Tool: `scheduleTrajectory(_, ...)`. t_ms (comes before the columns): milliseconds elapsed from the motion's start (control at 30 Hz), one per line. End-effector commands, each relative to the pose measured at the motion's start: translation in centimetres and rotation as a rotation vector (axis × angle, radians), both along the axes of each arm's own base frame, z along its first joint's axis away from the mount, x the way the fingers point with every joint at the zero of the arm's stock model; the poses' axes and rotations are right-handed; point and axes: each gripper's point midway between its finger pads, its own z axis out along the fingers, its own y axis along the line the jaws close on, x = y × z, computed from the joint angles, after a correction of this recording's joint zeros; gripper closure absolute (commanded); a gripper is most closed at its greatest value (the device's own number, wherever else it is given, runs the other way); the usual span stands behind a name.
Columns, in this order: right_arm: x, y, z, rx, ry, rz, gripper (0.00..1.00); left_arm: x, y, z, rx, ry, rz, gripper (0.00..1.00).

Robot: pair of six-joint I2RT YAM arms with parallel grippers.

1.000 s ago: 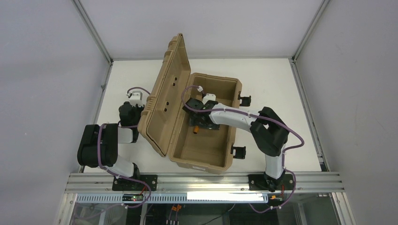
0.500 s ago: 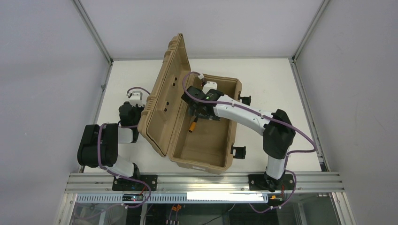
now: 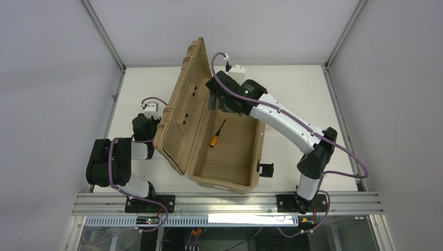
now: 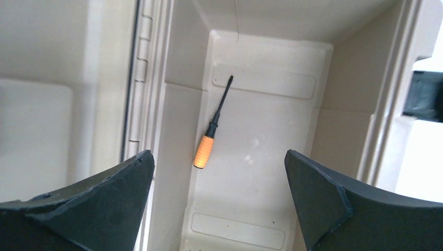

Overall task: Put the screwdriver in the bin
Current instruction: Place the screwdriver in the bin, then reset both arms

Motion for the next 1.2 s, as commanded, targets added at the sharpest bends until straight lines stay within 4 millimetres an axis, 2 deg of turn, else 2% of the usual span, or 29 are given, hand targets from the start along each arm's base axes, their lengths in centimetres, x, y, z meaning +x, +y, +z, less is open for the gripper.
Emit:
scheduleTrajectory(0, 1.0, -2.2, 6.4, 0.023, -0.112, 0.021, 0.01, 0.7, 0.1, 1.7, 0.014, -0.06, 0.001, 0.01)
scheduleTrajectory(167, 2.3, -3.0, 9.9, 0.028, -0.169, 0.041, 0.01, 0.7, 0.0, 1.8, 0.014, -0.061, 0.0, 0.01)
scheduleTrajectory(300, 3.1, -4.3, 10.9, 0.009, -0.19, 0.053, 0.01, 0.7, 0.0, 1.8, 0.013, -0.061, 0.0, 0.01)
scheduleTrajectory(600, 3.8, -7.7, 10.2, -0.039, -0.221, 0.122, 0.01, 0.7, 0.0, 1.8, 0.014, -0.061, 0.0, 0.01)
scheduleTrajectory(867, 4.4, -13.1, 9.2, -0.074, -0.268, 0.136, 0.04, 0.7, 0.0, 1.8, 0.014, -0.061, 0.0, 0.01)
scheduleTrajectory(1167, 4.1, -18.9, 8.0, -0.052, -0.222, 0.185, 0.04, 0.7, 0.0, 1.8, 0.014, -0.061, 0.0, 0.01)
